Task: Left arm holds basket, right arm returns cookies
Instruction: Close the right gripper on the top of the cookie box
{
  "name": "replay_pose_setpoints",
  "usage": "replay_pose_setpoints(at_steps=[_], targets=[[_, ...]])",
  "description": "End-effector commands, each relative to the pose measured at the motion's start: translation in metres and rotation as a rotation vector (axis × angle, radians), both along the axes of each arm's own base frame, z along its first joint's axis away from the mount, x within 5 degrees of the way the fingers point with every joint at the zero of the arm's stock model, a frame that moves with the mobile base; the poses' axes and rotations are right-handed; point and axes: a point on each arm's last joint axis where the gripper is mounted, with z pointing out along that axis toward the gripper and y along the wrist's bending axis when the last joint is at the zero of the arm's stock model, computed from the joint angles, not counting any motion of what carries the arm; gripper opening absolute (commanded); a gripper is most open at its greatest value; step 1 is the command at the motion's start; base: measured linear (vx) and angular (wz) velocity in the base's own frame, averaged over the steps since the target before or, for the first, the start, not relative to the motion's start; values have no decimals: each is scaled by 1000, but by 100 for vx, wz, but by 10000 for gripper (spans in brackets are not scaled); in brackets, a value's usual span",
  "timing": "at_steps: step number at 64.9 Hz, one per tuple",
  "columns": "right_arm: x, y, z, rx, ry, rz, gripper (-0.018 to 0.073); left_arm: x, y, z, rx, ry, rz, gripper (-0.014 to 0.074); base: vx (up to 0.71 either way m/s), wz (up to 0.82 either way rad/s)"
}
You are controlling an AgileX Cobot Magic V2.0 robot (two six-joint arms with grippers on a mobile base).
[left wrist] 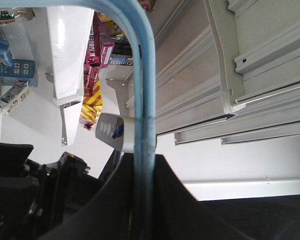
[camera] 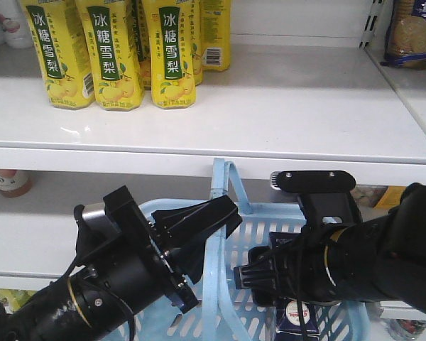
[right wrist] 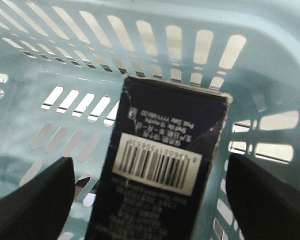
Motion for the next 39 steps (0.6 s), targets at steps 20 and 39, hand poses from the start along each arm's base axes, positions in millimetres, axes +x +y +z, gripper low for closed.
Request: replay_pose_setpoints(at_steps=[20, 39], targets=[[3, 1, 10, 23, -64, 15, 279, 1, 14, 39, -292, -168, 70, -3, 0, 0], [3, 0, 10, 13, -57, 12, -12, 1, 14, 39, -292, -168, 70, -3, 0, 0]])
